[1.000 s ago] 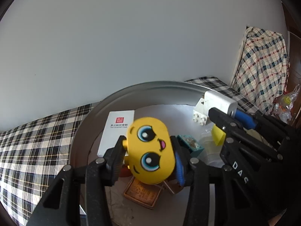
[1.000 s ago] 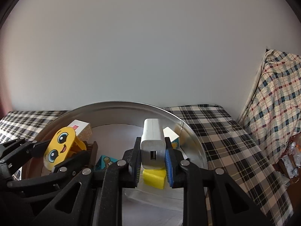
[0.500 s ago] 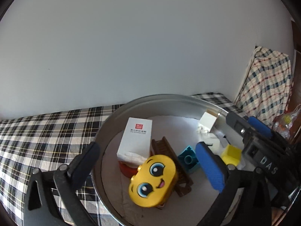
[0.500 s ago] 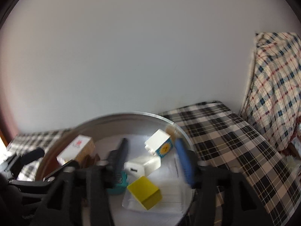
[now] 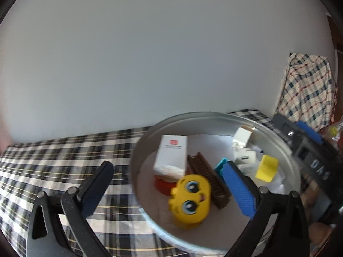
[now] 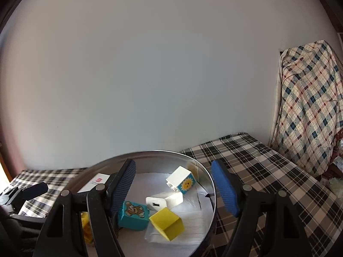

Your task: Organize rigid objects

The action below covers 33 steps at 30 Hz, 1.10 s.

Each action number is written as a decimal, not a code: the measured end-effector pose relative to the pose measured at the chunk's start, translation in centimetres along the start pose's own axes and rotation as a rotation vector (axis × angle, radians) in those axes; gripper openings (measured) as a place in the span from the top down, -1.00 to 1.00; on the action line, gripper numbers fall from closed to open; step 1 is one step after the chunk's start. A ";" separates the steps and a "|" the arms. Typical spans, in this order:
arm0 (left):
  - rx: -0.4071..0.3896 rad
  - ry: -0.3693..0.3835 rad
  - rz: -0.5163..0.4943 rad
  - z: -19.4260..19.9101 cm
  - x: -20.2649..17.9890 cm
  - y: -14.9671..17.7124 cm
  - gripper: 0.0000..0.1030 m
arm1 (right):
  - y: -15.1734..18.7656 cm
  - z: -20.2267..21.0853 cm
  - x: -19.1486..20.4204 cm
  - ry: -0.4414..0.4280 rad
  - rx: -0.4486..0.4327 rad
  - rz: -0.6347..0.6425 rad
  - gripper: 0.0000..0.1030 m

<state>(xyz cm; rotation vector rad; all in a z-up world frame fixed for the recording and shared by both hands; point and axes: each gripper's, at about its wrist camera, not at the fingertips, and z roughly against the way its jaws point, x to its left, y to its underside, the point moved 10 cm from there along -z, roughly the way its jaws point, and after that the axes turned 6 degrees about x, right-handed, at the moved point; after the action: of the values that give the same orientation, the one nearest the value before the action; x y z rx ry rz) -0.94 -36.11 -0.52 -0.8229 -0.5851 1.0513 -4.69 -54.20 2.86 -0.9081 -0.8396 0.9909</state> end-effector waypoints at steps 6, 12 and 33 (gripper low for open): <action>-0.077 -0.070 -0.022 1.4 2.2 0.8 -1.00 | -0.4 2.6 0.6 0.072 -0.099 -0.012 -0.47; -0.110 -0.054 -0.005 2.3 2.8 1.1 -1.00 | -0.1 4.6 1.1 0.141 -0.148 0.032 -0.54; -0.214 0.030 -0.014 6.9 1.9 2.1 -1.00 | 1.4 12.8 3.8 0.202 -0.292 0.081 -0.94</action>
<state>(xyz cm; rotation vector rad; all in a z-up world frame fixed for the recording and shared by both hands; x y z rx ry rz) -6.49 -31.74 1.78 -1.0190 -0.6849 0.9727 -15.38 -47.19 7.15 -1.2785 -0.7911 0.8409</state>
